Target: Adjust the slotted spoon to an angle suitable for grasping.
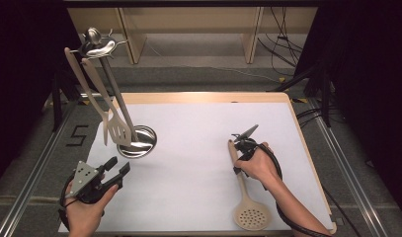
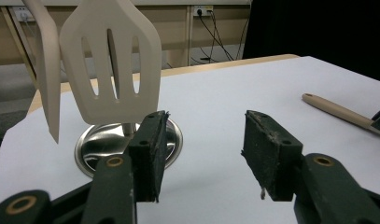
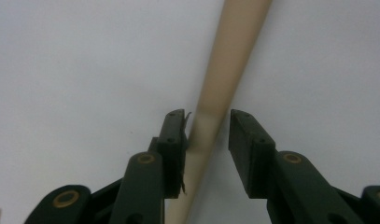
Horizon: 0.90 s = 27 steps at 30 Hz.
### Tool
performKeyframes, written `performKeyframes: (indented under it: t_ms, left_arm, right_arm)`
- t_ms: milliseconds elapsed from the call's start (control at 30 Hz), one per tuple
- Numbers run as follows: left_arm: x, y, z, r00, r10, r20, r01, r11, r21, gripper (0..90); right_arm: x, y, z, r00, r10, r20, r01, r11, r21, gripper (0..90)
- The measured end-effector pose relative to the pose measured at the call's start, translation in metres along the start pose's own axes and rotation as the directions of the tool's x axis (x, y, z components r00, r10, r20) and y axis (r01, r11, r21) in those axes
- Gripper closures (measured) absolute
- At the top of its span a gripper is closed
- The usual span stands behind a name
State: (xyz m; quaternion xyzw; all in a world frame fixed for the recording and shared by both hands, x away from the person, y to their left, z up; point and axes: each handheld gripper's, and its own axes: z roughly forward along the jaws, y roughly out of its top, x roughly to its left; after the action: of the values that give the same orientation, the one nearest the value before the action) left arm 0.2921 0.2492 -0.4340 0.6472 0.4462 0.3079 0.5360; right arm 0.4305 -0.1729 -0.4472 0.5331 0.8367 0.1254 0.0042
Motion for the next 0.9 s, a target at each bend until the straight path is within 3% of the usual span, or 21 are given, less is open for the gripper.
performKeyframes:
  t_ms: [33,133,267,300,333,467,500,600,633,667,700,733,800,900]
  left_arm:
    - [0.0,0.0,0.0,1.0,0.001,0.001,-0.001,1.0,0.0,48.7]
    - [-0.001,0.0,0.001,1.0,-0.003,0.004,0.003,0.9999,-0.01,48.6]
    - [0.0,0.0,0.0,1.0,-0.001,-0.001,0.001,1.0,0.005,48.6]
    - [0.0,0.0,0.0,1.0,-0.001,0.0,0.001,1.0,0.006,48.6]
    - [0.0,-0.001,0.0,1.0,0.0,0.002,0.0,1.0,0.007,48.6]
    - [0.0,0.0,0.0,1.0,-0.001,0.001,0.001,1.0,0.005,48.6]
    - [0.0,0.0,0.0,1.0,0.0,0.001,0.0,1.0,0.004,48.6]
    - [0.0,0.0,0.0,1.0,0.0,0.002,0.0,1.0,0.006,48.6]
    - [0.0,0.0,0.0,1.0,0.0,0.003,0.0,1.0,0.007,48.6]
    - [0.0,0.0,0.0,1.0,-0.001,0.001,0.001,1.0,0.008,48.6]
    - [-0.001,0.0,0.0,1.0,0.0,0.002,0.0,1.0,0.008,48.6]
    - [-0.001,0.0,0.0,1.0,0.0,0.003,-0.001,1.0,0.007,48.6]
    - [-0.001,0.0,0.0,1.0,0.0,0.003,0.0,1.0,0.007,48.6]
    - [-0.001,0.0,0.001,1.0,0.001,0.006,-0.001,1.0,0.008,48.6]
  right_arm:
    - [0.0,0.0,0.002,0.9994,-0.028,0.019,0.029,0.9994,-0.02,66.7]
    - [-0.002,0.001,0.006,0.9989,-0.044,0.015,0.043,0.9989,0.014,66.6]
    - [0.0,0.003,0.009,0.9987,-0.039,0.031,0.038,0.9987,0.034,69.2]
    - [-0.001,0.003,0.011,0.9986,-0.042,0.032,0.041,0.999,0.017,70.6]
    - [0.006,0.003,0.008,0.997,0.071,0.032,-0.073,0.9943,0.078,71.2]
    - [0.008,0.006,0.008,0.9916,0.122,0.044,-0.125,0.9882,0.088,73.1]
    - [0.006,0.007,0.006,0.9911,0.129,0.029,-0.132,0.9851,0.11,73.6]
    - [0.006,0.005,0.006,0.9861,0.166,-0.014,-0.164,0.9822,0.091,76.0]
    - [0.003,0.004,0.009,0.9923,0.12,-0.031,-0.118,0.9909,0.066,76.4]
    - [0.006,0.004,0.009,0.9906,0.137,-0.008,-0.136,0.9872,0.084,76.5]
    - [0.008,0.004,0.008,0.9907,0.136,-0.01,-0.135,0.9886,0.066,76.7]
    - [0.007,0.004,0.008,0.9949,0.097,-0.03,-0.095,0.9942,0.05,76.7]
    - [0.01,0.004,0.005,0.991,0.133,-0.02,-0.131,0.9894,0.062,76.8]
    - [0.012,0.001,-0.006,0.9933,0.109,-0.04,-0.109,0.9941,-0.002,76.9]
